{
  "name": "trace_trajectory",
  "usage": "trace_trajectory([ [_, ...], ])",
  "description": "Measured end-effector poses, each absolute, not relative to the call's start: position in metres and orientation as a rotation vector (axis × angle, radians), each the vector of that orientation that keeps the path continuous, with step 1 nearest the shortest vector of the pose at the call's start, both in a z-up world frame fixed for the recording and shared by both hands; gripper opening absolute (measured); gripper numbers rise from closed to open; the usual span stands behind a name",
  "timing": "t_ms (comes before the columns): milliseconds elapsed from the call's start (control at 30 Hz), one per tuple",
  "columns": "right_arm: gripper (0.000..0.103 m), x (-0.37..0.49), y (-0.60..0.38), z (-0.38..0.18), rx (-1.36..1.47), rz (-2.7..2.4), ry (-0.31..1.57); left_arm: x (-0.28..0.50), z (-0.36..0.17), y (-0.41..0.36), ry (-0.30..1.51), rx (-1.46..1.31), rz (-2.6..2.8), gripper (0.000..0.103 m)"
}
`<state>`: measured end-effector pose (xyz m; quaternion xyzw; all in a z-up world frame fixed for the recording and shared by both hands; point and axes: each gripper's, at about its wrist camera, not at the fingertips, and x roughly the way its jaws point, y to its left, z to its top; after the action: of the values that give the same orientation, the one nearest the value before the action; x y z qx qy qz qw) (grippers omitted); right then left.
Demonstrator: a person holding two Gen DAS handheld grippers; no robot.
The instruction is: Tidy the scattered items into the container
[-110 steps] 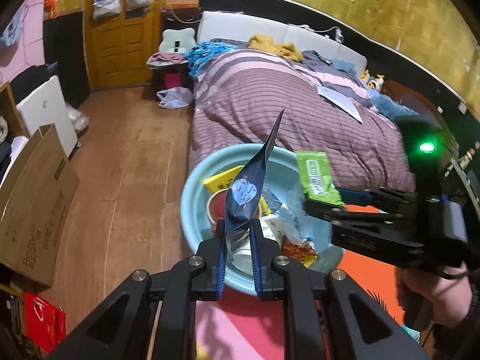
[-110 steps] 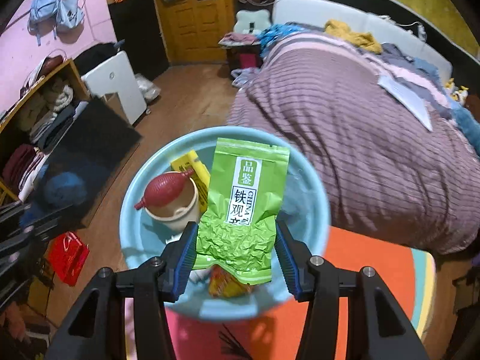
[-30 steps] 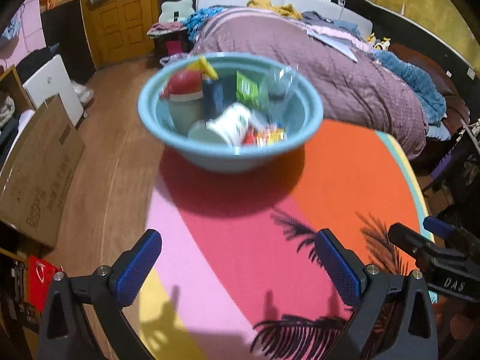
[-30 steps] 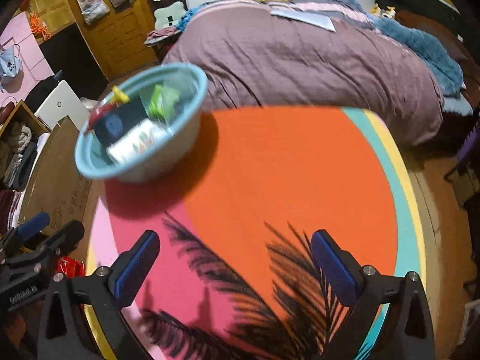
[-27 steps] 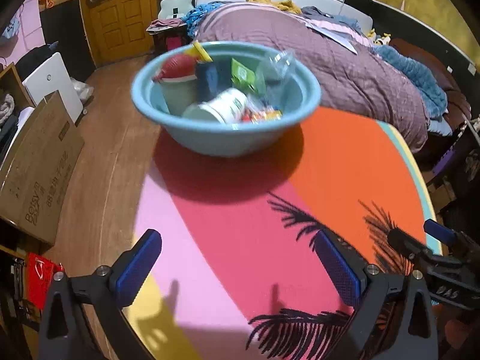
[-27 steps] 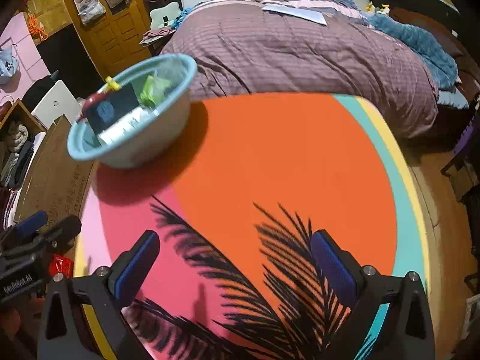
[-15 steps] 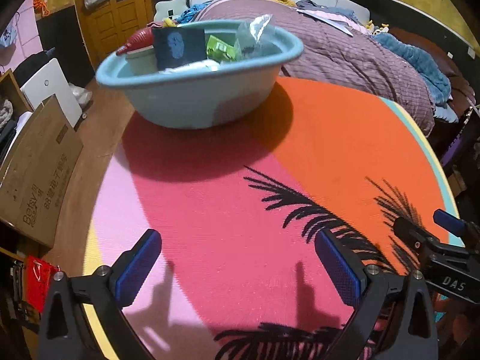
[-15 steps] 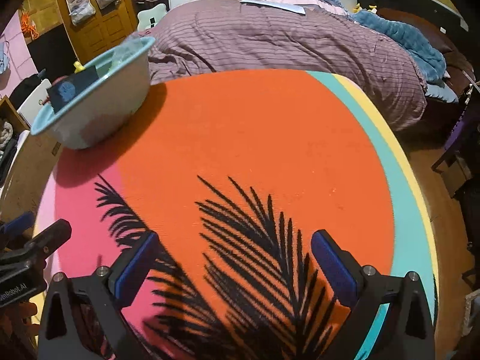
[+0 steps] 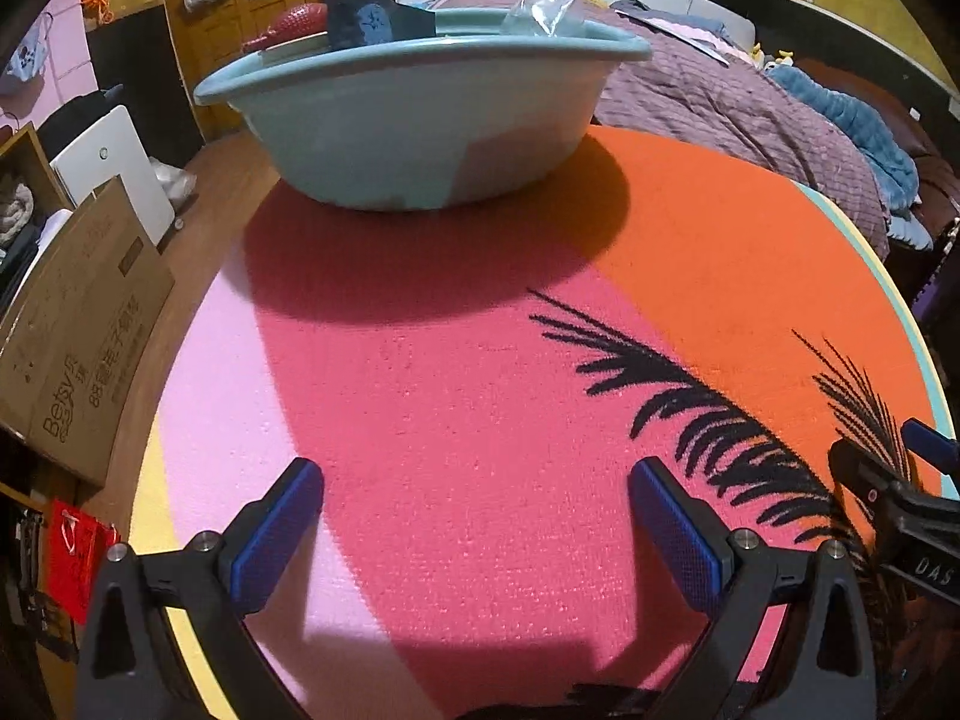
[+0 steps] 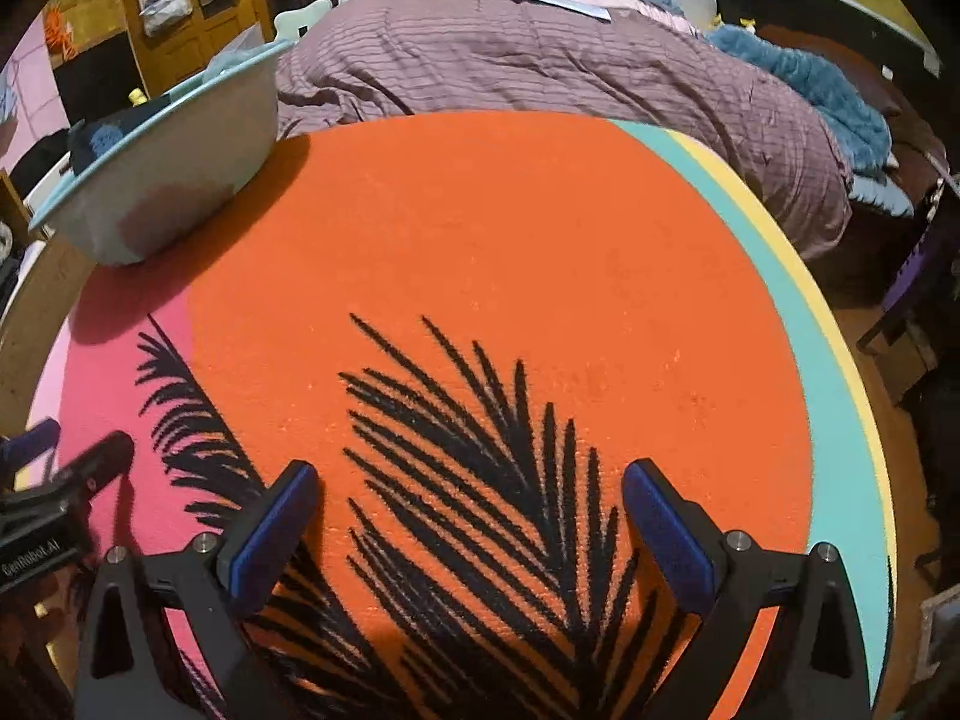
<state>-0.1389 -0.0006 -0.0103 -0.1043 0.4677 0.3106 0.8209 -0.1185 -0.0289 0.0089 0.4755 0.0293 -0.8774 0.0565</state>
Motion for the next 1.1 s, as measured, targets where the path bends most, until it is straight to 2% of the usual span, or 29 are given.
trace_trajectory([
  [233,0.103,-0.1431,-0.0055,-0.0159,-0.209,0.673,0.914,-0.1162,0.0069,-0.0273,0.087,1.367,-2.7,0.103],
  [1100,0.103,-0.1468,-0.0064,-0.0151,-0.207,0.672,0.911,-0.1168,0.004,-0.03,0.09,1.366,-2.703,0.103],
])
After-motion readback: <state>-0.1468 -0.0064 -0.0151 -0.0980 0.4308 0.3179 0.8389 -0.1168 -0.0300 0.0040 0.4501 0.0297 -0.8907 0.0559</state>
